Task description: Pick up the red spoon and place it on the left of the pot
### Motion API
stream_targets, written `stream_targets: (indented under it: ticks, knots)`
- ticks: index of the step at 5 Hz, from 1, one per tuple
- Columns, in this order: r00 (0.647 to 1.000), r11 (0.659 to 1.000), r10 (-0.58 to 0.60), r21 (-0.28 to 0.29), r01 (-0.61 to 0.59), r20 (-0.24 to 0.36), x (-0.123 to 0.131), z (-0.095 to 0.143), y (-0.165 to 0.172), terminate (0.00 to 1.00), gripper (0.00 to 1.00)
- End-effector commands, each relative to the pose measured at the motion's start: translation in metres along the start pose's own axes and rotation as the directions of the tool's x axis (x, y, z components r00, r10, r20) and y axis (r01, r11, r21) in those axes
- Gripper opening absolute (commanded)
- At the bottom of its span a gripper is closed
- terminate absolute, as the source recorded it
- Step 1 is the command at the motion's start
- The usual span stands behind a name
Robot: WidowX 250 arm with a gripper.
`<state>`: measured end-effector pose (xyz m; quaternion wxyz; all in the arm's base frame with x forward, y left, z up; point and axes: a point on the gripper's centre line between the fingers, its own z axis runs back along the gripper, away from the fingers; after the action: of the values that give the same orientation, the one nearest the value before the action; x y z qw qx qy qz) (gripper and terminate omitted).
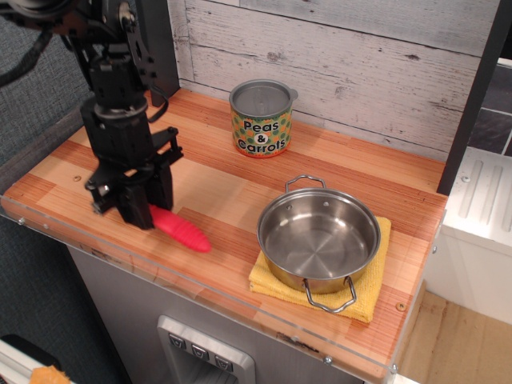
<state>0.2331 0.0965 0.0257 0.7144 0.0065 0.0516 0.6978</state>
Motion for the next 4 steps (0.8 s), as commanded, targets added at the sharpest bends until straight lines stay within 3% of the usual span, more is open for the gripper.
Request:
stream_targets:
  ticks: [1,2,3,4]
  knots:
    - [1.000,0.999,0.016,-0.037,-0.017,-0.012,-0.0010,0.0078,-0.0165,0.00,0.00]
    - [1.000,0.999,0.009,-0.051,-0.010,-0.013,-0.0015,0.0067,-0.0129,0.00,0.00]
    - [1.000,1.000,-0.001,-0.029,0.001,-0.008,-0.0039,0.0019,-0.0119,0.00,0.00]
    - [1.000,0.999,-0.026,-0.033,0.026,-0.014,-0.0050,0.0022,-0.0108,0.00,1.00]
